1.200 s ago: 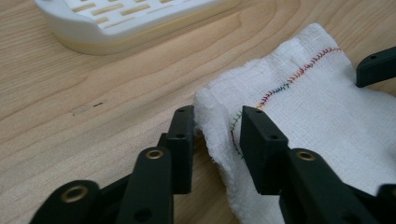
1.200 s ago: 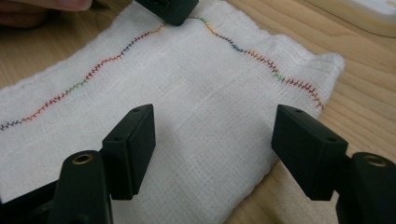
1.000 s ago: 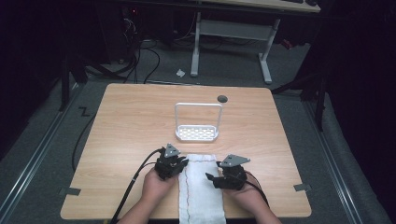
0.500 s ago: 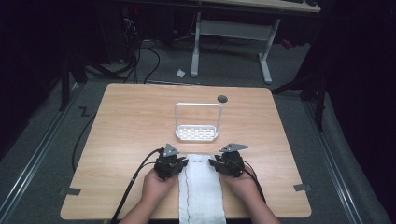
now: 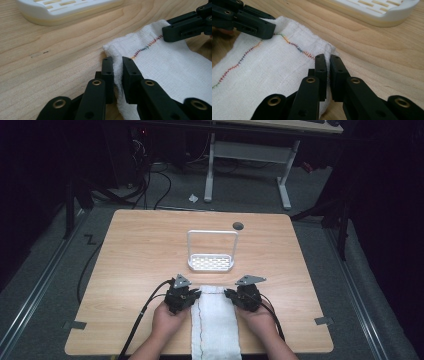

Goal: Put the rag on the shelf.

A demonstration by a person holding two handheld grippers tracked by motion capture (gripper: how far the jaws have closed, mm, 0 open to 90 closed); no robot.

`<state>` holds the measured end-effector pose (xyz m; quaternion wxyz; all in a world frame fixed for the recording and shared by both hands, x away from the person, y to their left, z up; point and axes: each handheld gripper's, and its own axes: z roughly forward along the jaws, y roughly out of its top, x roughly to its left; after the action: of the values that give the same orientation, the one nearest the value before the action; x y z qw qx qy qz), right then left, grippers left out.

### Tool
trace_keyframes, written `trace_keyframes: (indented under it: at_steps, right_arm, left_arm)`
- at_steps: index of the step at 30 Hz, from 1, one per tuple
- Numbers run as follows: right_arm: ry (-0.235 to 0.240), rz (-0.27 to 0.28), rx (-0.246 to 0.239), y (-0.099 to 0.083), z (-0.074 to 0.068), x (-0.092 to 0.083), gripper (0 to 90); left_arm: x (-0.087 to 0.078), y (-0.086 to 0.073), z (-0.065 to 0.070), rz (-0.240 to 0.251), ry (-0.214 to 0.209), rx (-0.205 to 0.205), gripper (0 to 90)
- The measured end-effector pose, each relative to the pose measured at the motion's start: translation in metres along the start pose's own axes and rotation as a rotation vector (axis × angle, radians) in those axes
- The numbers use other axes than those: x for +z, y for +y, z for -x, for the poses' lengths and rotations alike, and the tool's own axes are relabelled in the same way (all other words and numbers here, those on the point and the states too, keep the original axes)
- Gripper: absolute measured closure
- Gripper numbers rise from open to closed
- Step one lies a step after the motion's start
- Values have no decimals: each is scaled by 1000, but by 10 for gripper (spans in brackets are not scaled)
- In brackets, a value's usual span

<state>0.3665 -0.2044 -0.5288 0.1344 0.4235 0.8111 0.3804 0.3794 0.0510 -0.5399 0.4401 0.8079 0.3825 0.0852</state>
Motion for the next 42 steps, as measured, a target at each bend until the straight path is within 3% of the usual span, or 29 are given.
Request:
trace_keyframes:
  at_steps: [6,11,16,21,24,42]
  right_arm:
    - [8,57,-21,1,-3,-9,860]
    - [-10,92,-30,2,-10,-17,860]
    - [-20,146,-63,8,-18,-28,860]
    - [-10,205,-42,18,-17,-36,861]
    - [-21,231,-65,25,-19,-43,860]
    - [-67,433,-147,88,-26,-89,860]
  left_arm:
    - [-3,-2,0,31,-10,9,814]
    - [-9,-2,0,87,-30,9,825]
    - [-17,3,1,137,-45,-20,830]
    - [-29,18,7,186,-25,11,832]
    - [-38,28,7,222,-32,-1,833]
    - [-97,90,14,411,-2,68,833]
